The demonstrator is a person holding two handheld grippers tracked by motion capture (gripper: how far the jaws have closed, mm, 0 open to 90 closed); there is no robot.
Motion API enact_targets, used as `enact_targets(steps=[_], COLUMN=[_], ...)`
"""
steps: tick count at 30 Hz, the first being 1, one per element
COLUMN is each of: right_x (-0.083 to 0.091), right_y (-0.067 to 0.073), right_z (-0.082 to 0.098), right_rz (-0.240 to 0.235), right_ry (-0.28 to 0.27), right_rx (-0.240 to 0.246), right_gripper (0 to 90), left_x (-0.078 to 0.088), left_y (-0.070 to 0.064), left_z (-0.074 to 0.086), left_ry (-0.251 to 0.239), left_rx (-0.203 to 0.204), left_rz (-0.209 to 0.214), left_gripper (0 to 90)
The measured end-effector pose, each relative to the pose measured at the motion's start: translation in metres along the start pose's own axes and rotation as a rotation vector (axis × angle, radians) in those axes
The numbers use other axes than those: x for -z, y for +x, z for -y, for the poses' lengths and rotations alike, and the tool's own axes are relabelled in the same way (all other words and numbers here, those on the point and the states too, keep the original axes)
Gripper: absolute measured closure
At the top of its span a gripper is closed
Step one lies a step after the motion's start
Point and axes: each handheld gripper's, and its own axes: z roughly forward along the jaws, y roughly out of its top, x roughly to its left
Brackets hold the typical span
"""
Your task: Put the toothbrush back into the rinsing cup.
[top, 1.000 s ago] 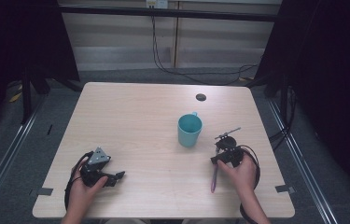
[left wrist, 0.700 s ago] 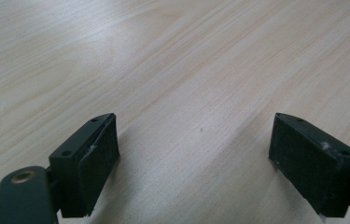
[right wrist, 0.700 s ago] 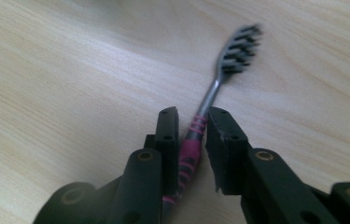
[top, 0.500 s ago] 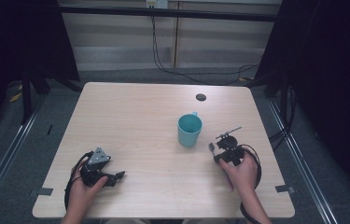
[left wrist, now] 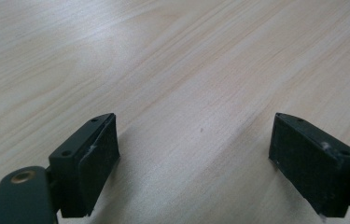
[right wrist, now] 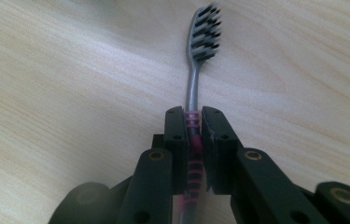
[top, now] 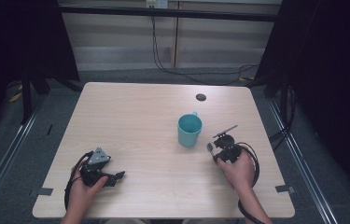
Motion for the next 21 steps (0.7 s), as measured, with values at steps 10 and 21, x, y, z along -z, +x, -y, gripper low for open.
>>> enact_targets(steps=[10,21], right_x=[-0.001,0.016], right_y=[0.001,-0.008], right_z=[-0.004,-0.004], right_rz=[0.001,-0.063], right_ry=[0.007,-0.102], right_rx=[-0.012,-0.053], right_gripper=[81.5,81.6], left_x=[0.000,0.000], left_y=[0.000,0.000], left_z=[0.000,0.000], left_ry=[0.000,0.000], left_rx=[0.000,0.000], left_rz=[0.000,0.000], left_gripper=[15.5,15.5])
